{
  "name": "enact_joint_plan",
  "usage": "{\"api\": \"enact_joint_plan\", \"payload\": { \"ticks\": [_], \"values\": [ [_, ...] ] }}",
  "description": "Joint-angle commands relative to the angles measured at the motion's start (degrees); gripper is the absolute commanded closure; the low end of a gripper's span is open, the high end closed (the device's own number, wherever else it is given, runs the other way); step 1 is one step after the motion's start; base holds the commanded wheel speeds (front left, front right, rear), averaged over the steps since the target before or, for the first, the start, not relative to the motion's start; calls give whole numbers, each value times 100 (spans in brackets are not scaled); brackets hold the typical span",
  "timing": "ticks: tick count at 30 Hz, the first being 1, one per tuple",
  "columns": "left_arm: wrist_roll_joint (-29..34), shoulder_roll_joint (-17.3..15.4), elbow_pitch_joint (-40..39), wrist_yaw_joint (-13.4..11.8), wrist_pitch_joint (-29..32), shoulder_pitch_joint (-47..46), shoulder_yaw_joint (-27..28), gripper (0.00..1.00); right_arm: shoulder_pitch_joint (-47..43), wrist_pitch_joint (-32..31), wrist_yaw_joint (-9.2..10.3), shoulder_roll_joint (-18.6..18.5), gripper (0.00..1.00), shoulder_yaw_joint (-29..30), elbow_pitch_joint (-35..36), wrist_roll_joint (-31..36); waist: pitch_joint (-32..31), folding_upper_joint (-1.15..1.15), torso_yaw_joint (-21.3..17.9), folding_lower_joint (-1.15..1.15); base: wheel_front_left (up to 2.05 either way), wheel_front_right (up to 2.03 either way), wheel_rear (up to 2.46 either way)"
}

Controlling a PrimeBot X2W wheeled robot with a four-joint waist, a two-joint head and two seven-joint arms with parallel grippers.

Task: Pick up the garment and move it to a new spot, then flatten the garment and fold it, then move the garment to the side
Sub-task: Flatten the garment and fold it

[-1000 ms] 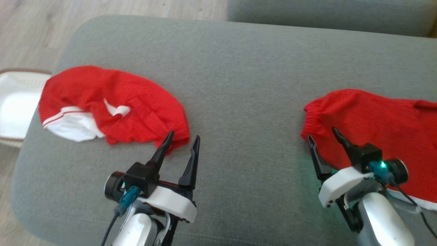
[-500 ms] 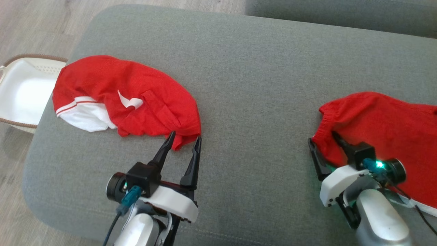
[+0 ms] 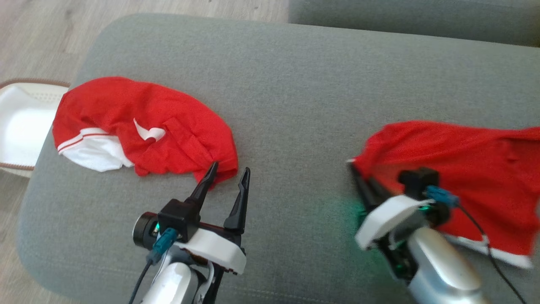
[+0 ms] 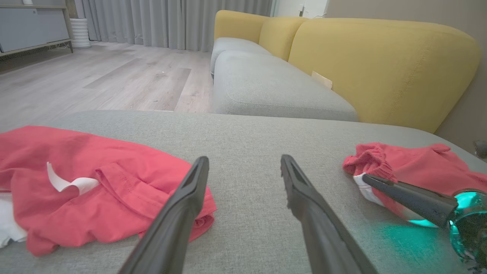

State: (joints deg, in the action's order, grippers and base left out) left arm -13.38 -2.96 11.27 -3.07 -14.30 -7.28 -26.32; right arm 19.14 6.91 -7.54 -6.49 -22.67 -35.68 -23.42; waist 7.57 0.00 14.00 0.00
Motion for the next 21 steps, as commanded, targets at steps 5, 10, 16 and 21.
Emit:
{"api": "enact_joint_plan", "payload": {
  "ticks": [5, 10, 16, 21],
  "values": [
    [-40, 8, -100, 21, -70, -195, 137, 0, -38, -550, 5, -377, 100, -1351, 1300, -1573, -129, 0, -124, 0, 0, 0, 0],
    [-57, 8, -65, 34, -70, -184, 98, 0, -107, -994, 5, -758, 100, -1925, 1864, -2425, -179, 0, -148, 0, 0, 0, 0],
    [-50, 8, -11, 63, -70, -167, 61, 0, -43, -1091, 5, -1004, 55, -2012, 1514, -2599, -175, 0, -159, 0, 0, 0, 0],
    [-58, 8, 20, 79, -70, -179, 48, 0, 74, -975, 5, -960, 0, -1988, 1041, -2491, -129, 0, -182, 0, 0, 0, 0]
  ]
}}
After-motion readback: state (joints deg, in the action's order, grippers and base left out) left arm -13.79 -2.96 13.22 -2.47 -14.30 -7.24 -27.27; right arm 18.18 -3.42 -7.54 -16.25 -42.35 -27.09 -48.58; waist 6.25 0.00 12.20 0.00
